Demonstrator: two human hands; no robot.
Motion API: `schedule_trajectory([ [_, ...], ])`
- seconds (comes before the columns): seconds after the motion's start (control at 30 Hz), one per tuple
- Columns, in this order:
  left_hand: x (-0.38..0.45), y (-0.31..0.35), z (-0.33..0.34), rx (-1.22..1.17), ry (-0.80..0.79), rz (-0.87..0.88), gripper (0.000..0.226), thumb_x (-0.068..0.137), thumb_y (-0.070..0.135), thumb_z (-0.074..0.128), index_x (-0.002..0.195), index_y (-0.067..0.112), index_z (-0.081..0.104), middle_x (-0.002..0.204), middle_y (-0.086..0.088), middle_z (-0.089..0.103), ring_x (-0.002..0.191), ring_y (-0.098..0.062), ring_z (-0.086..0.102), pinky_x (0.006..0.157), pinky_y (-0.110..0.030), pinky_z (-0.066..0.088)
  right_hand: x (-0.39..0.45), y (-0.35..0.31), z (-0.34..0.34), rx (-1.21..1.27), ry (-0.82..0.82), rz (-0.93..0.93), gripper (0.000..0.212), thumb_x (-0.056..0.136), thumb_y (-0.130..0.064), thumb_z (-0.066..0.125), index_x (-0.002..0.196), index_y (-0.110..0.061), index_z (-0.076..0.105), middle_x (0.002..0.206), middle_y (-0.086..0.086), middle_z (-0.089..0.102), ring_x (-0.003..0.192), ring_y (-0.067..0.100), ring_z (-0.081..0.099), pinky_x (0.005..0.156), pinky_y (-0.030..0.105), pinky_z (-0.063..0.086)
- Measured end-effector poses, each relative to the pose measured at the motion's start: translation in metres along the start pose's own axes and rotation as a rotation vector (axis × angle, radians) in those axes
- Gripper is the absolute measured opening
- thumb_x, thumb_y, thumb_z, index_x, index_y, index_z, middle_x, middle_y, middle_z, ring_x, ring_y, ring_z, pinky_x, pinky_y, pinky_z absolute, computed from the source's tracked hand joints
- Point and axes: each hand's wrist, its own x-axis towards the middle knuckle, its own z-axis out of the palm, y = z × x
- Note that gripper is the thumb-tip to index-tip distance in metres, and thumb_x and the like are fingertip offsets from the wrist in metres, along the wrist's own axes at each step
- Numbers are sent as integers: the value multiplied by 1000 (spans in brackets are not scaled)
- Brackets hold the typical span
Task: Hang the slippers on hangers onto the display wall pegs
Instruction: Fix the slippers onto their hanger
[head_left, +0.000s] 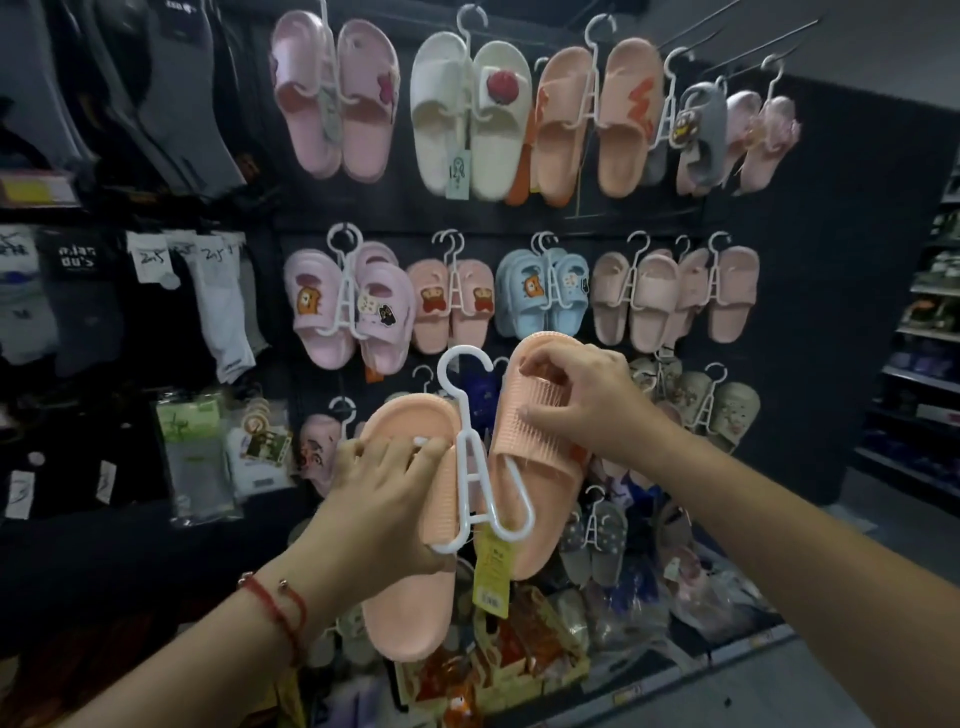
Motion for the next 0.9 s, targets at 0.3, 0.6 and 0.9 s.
schedule_trajectory([
  [0.3, 37, 13, -7, -28, 14, -37, 116, 49, 87, 49, 145, 24, 37, 126, 3, 52, 114, -25, 51, 94, -42, 22, 4, 11, -22, -30, 9, -35, 37, 79, -38, 73, 113, -32, 61, 106, -18, 58, 110, 10, 51, 106, 32, 27],
  [0.6, 80, 38, -16, 9, 76, -31, 119, 49, 90, 56, 146, 26, 32, 128, 4, 49, 116, -24, 46, 93, -39, 19, 13, 39, -51, -113, -130, -119, 36, 79, -32, 71, 113, -34, 60, 113, -16, 56, 110, 6, 42, 103, 29, 23],
  [0.9, 131, 72, -32, 92, 100, -59, 117, 54, 83, 68, 148, 30, 24, 131, 6, 44, 120, -22, 41, 97, -39, 16, 30, 89, -89, -149, -182, -186, 32, 80, -33, 70, 110, -38, 59, 110, -26, 49, 102, -4, 32, 98, 25, 21],
])
